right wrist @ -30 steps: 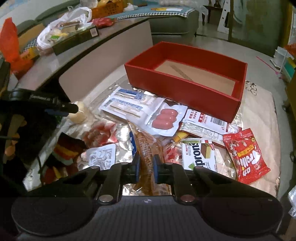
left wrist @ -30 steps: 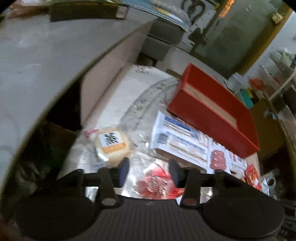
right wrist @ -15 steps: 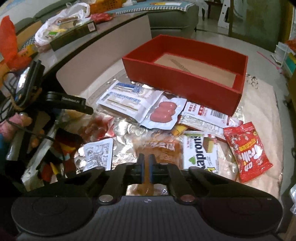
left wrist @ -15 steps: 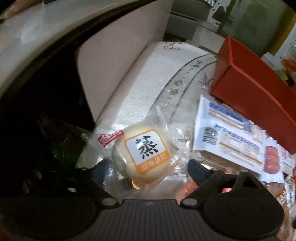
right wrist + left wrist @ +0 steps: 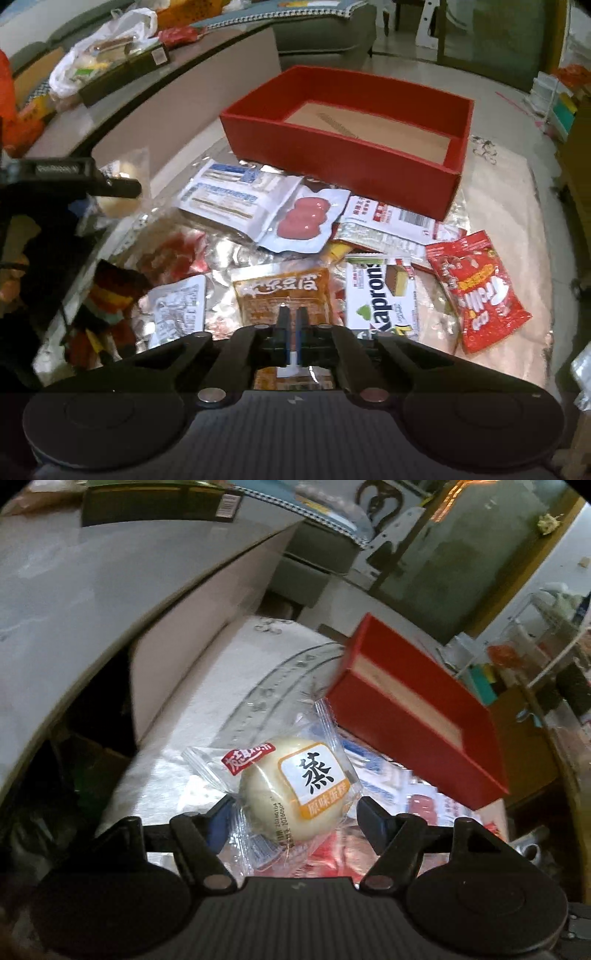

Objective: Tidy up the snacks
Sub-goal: 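Lower the bun into the red box with the left tool while the right tool drops the brown bag in, then withdraw both tools from the red box back over the remaining snacks, then grasp the white sachet with the left tool while the right tool grasps the white green-printed packet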

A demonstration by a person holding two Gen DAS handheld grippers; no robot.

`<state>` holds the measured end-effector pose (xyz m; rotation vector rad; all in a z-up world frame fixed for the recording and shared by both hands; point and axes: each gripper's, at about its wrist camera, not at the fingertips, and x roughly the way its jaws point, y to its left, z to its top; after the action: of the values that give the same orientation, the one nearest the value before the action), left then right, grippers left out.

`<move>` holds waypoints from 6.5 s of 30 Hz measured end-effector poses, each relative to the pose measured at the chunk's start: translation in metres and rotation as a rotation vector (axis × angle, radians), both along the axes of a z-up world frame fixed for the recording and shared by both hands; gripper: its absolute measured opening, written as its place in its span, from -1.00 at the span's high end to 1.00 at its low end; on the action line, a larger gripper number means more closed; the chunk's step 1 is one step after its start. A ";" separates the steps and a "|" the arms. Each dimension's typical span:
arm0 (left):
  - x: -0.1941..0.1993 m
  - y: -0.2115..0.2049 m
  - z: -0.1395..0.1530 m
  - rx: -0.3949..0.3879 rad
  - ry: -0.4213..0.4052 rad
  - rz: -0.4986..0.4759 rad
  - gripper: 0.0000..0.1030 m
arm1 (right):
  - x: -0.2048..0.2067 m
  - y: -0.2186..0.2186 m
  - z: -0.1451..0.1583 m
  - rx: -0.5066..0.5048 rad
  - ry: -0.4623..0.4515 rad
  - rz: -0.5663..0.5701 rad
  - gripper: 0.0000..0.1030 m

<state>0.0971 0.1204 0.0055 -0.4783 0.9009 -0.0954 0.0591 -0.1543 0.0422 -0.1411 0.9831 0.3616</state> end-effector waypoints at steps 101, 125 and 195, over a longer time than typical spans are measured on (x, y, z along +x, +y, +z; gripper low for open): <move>-0.084 -0.029 -0.031 -0.195 0.326 -0.091 -0.64 | -0.051 -0.018 0.011 -0.081 -0.162 -0.009 -0.61; -0.049 -0.142 -0.033 0.131 0.270 0.087 -0.79 | -0.061 -0.038 0.030 -0.059 -0.221 -0.032 -0.65; -0.083 -0.163 -0.038 0.396 0.165 -0.280 -0.94 | -0.091 -0.004 -0.042 -0.322 -0.034 0.296 -0.29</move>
<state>0.0137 -0.0425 -0.0323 0.0110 1.1152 -0.1298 -0.0317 -0.1581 0.0005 -0.5878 0.9829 0.4679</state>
